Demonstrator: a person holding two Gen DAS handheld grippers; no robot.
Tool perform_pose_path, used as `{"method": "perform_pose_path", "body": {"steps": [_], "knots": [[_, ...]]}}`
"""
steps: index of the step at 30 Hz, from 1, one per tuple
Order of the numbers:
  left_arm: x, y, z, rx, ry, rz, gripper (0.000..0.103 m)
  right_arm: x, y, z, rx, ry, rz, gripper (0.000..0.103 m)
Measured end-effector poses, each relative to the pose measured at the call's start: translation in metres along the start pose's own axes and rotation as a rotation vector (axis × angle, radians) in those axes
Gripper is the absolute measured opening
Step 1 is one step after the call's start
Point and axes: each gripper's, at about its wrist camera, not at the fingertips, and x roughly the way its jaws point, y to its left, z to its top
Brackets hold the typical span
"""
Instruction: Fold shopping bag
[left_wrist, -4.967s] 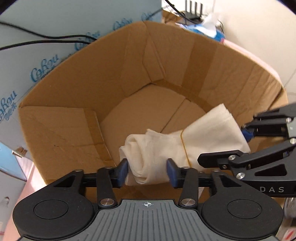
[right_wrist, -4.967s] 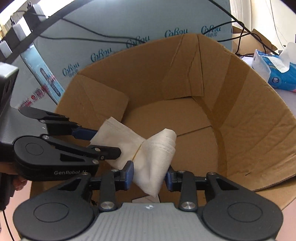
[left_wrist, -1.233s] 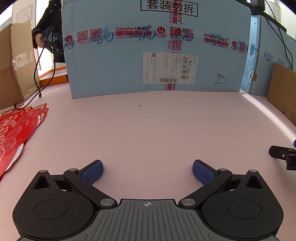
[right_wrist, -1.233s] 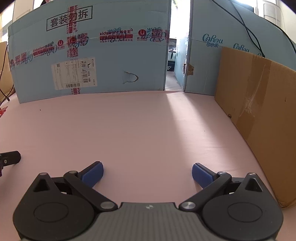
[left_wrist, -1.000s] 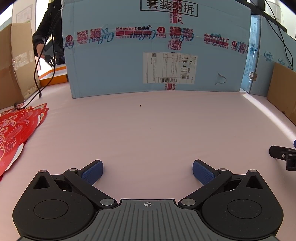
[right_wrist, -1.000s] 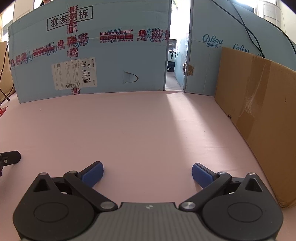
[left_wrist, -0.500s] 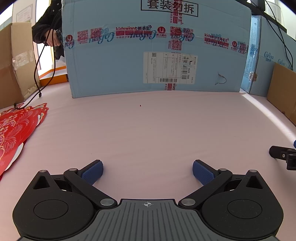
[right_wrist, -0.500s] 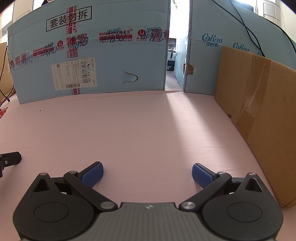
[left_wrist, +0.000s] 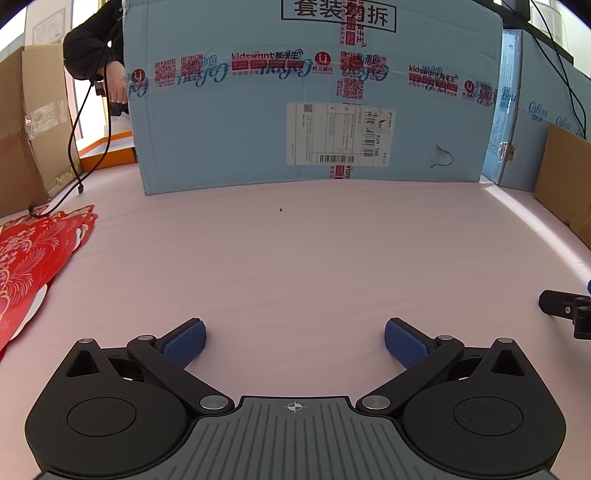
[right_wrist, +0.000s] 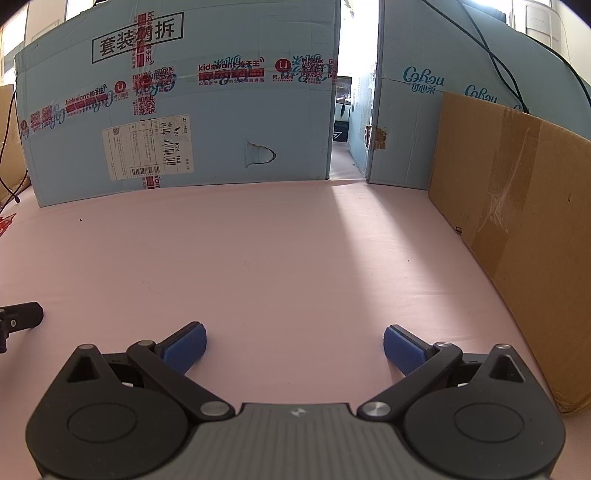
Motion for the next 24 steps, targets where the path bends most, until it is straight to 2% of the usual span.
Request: {"method": "perform_pose_path", "body": {"steps": [24], "knots": [[-0.0008,0.0012,0.0004,-0.007,-0.003,-0.006,0.103,-0.0017,0.0004,0.0011,0.001,0.000,-0.001,0.103]]}}
